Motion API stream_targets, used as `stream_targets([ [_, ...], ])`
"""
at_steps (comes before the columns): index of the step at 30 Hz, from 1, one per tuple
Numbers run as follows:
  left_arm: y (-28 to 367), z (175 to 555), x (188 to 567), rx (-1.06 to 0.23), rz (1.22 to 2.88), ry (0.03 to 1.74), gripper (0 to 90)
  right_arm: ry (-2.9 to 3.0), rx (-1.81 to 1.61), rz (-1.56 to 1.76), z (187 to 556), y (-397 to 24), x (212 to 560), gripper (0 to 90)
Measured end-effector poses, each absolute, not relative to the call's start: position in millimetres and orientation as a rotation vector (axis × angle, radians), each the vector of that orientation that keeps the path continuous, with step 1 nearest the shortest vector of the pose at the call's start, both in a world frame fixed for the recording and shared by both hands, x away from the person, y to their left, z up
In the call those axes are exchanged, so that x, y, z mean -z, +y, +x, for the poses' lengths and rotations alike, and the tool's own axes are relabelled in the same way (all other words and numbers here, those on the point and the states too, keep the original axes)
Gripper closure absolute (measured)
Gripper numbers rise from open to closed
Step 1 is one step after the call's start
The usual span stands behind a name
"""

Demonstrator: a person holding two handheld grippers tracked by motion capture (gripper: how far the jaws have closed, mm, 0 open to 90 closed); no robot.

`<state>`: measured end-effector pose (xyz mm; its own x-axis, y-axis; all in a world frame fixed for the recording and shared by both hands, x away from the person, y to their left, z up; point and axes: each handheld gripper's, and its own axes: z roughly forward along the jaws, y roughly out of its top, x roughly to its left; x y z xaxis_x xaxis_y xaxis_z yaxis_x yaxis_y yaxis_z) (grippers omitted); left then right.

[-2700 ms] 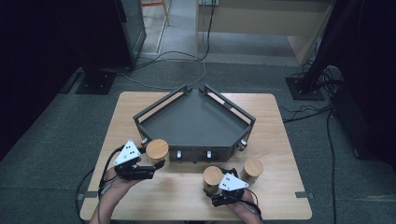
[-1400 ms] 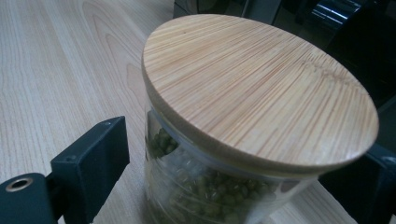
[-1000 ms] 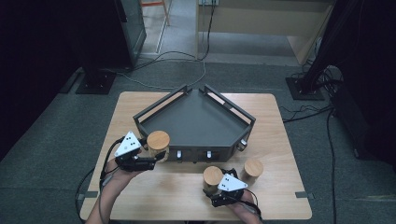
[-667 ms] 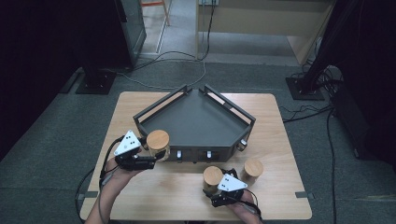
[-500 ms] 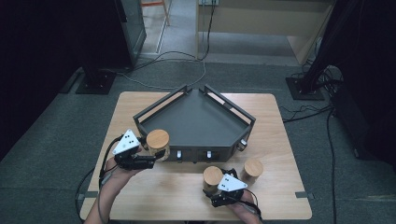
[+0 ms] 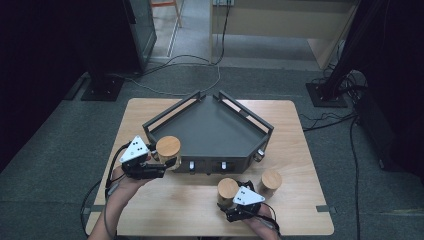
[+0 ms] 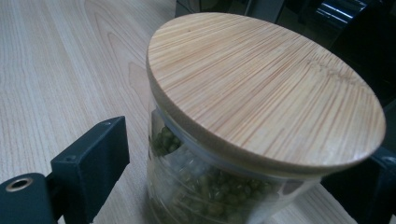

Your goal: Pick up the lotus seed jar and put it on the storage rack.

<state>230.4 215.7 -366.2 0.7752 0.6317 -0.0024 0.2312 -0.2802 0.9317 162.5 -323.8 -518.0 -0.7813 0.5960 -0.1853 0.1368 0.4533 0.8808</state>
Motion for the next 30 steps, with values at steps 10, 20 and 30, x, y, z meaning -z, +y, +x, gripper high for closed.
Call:
stream_targets([
  [10, 212.4, 234.9, 362.0, -0.458, 1.851, 0.658, 25.0, 2.232, -1.292, 0.612, 162.5, -324.0, 518.2, 7.7],
  [20, 212.3, 240.5, 363.2, -0.463, 1.839, 0.670, 25.0, 2.235, -1.290, 0.610, 162.5, -324.0, 518.0, 7.6],
  [30, 213.6, 248.7, 367.0, -0.475, 1.818, 0.652, 25.0, 2.239, -1.285, 0.606, 162.7, -323.5, 517.4, 7.7],
])
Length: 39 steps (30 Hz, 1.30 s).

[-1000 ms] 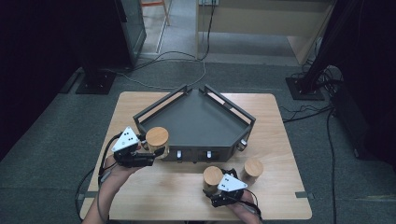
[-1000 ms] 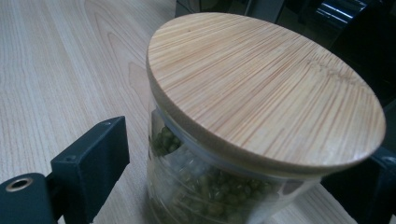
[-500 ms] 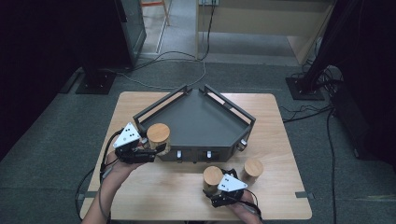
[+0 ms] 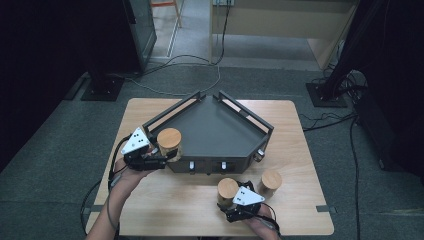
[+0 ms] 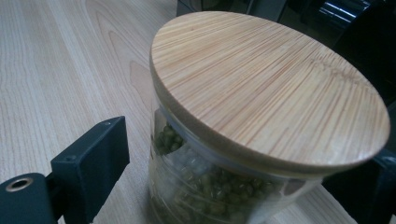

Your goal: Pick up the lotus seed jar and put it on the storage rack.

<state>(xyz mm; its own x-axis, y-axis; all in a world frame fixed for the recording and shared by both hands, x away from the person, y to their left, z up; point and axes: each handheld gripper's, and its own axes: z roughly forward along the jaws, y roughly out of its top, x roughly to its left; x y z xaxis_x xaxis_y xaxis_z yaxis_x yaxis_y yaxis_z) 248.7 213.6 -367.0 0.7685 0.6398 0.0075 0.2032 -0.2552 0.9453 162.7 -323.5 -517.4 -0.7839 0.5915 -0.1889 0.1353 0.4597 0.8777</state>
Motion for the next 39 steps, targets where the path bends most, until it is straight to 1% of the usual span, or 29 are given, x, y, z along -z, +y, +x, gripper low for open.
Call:
stream_targets([
  [8, 208.9, 253.6, 365.9, -0.489, 1.826, 0.660, 25.1, 2.240, -1.282, 0.601, 162.6, -323.3, 517.3, 7.7],
  [18, 208.3, 262.0, 367.1, -0.473, 1.811, 0.680, 25.1, 2.240, -1.278, 0.602, 162.0, -322.4, 517.2, 7.7],
  [31, 206.5, 265.8, 367.3, -0.518, 1.796, 0.683, 25.1, 2.245, -1.267, 0.595, 161.8, -321.1, 516.6, 7.6],
  [39, 204.6, 273.1, 370.2, -0.510, 1.790, 0.697, 25.1, 2.245, -1.264, 0.594, 161.6, -320.7, 516.5, 7.6],
])
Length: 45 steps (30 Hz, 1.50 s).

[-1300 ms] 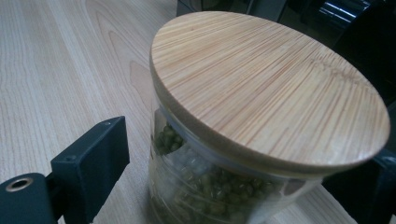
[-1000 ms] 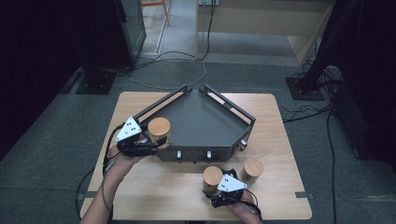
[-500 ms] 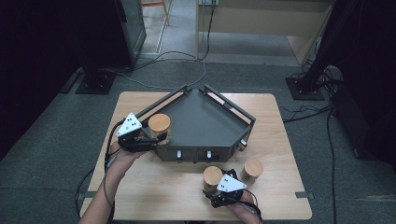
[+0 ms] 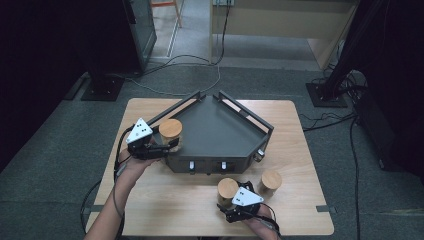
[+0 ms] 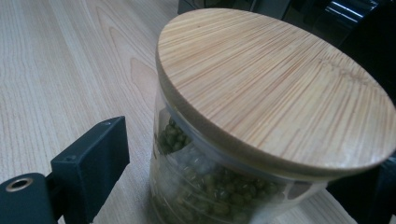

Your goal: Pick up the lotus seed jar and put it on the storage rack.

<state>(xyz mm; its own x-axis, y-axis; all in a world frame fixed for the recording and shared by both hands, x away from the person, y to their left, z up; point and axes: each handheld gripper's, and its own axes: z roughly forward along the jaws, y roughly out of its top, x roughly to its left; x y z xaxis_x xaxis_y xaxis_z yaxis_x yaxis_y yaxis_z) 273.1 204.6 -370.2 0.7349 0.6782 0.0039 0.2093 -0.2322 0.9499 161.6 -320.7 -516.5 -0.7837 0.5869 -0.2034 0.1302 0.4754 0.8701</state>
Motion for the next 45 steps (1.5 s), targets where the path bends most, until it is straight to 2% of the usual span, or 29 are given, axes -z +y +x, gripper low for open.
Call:
stream_targets([
  [45, 193.4, 288.8, 397.6, -0.561, 1.783, 0.772, 25.1, 2.246, -1.255, 0.591, 161.2, -319.5, 516.2, 7.6],
])
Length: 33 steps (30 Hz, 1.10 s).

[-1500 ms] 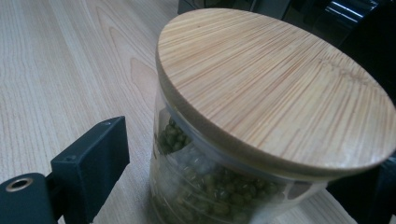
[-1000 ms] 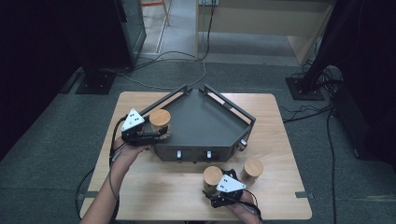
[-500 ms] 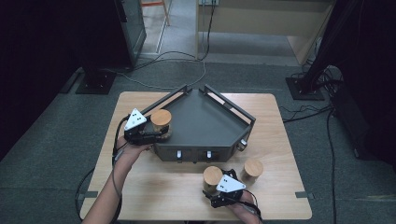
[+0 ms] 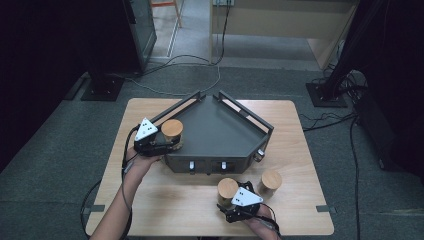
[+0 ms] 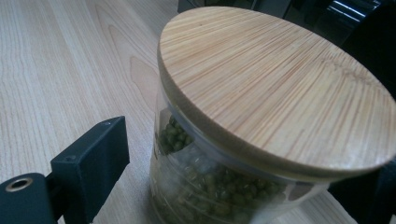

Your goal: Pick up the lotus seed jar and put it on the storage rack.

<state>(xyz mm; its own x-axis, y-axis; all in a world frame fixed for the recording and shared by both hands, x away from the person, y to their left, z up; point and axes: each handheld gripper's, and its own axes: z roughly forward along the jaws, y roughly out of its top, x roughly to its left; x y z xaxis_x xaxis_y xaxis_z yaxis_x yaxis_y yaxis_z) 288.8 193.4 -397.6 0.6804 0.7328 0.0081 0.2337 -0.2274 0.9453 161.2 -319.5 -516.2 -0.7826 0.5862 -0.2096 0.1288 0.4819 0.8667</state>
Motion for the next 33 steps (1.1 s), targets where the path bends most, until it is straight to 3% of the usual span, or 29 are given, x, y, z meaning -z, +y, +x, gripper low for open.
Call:
stream_targets([
  [23, 190.8, 286.5, 394.1, -0.588, 1.809, 0.759, 24.6, 2.246, -1.251, 0.590, 161.0, -318.9, 516.1, 7.6],
  [33, 199.2, 286.7, 397.1, -0.536, 1.777, 0.758, 16.4, 2.247, -1.250, 0.590, 161.0, -318.7, 516.0, 7.6],
])
